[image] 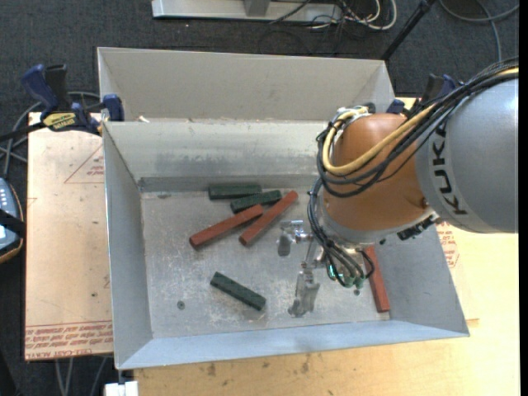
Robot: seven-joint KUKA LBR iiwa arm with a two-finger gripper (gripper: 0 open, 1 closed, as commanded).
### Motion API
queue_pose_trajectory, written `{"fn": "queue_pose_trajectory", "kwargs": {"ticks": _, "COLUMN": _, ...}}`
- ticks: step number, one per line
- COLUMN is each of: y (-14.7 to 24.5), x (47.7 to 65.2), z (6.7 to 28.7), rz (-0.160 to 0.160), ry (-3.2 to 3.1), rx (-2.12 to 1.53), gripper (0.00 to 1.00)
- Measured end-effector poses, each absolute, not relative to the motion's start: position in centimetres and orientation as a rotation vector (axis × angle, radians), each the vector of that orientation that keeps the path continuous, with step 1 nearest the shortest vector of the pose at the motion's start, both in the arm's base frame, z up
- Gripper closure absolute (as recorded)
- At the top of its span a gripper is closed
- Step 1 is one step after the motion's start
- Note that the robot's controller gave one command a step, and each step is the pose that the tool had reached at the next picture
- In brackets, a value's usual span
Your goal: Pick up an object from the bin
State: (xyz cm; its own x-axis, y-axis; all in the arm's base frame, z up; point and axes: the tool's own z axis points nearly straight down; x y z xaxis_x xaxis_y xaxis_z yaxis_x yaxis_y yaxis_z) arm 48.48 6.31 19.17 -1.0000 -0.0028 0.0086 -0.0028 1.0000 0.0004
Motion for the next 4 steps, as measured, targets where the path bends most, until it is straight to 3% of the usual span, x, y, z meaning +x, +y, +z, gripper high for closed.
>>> {"fn": "queue_pose_trajectory", "kwargs": {"ticks": 1, "y": 10.9, "x": 50.0, "z": 6.6, "rz": -0.003, "ry": -3.137, "rx": 0.026, "gripper": 0.00}}
{"fn": "queue_pose_trajectory", "kwargs": {"ticks": 2, "y": 10.8, "x": 50.2, "z": 7.0, "rz": -0.003, "ry": -3.141, "rx": 0.020, "gripper": 1.00}}
{"fn": "queue_pose_trajectory", "kwargs": {"ticks": 3, "y": 7.4, "x": 51.8, "z": 18.2, "rz": -0.002, "ry": -3.152, "rx": -0.020, "gripper": 1.00}}
{"fn": "queue_pose_trajectory", "kwargs": {"ticks": 4, "y": 7.2, "x": 52.0, "z": 22.7, "rz": -0.002, "ry": -3.149, "rx": 0.047, "gripper": 1.00}}
